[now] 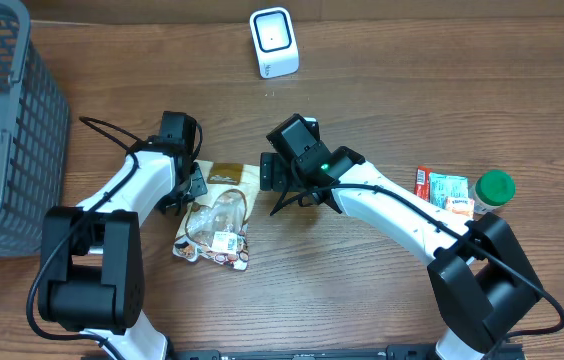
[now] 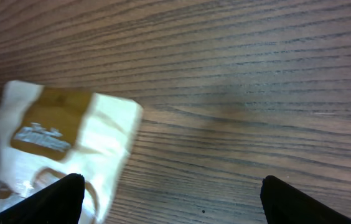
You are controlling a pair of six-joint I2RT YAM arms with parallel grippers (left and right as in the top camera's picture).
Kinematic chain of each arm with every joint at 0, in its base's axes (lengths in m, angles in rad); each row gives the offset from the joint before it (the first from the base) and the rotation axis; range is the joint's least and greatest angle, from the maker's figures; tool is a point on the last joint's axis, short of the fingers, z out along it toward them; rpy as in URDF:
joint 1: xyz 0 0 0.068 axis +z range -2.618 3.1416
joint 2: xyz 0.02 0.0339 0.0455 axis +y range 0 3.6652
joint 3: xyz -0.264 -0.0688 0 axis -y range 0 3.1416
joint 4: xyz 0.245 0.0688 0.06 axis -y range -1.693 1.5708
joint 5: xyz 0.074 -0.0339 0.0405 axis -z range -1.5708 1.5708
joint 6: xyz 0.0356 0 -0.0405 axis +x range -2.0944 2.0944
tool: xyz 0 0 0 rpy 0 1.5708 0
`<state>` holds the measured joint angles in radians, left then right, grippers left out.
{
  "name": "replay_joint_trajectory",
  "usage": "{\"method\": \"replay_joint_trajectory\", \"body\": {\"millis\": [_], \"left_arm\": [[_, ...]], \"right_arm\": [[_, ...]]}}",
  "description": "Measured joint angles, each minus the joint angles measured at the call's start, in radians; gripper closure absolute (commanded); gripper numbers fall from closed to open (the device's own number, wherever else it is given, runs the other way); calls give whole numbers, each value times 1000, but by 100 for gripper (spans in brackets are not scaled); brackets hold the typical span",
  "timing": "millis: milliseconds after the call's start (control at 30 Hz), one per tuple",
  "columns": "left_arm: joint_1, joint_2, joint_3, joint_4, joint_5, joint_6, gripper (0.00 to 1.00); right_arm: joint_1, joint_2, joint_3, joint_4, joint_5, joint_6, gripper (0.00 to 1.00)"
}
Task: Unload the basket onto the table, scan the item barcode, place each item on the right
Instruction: 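Bring both grippers together over the PanTree bag and grasp it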
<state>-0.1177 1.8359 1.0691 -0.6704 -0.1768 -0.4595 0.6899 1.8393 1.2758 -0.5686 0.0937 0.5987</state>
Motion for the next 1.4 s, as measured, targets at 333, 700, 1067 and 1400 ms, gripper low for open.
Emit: {"method": "replay_joint_trajectory", "body": {"millis": [333,700,1067,1400], "left_arm": [[2,11,15,28,329,138,96],[2,23,20,40,686,175,96],[2,23,198,-117,785,174,96],[-76,21,196,-159,371,63,96]], "right_arm": [[0,0,-1,3,0,0,7],[-3,0,-1,-16,0,0,7],[-145,0,-1,-63,-104,0,3],[-163,0,-1,-72,-143,3,2]]}}
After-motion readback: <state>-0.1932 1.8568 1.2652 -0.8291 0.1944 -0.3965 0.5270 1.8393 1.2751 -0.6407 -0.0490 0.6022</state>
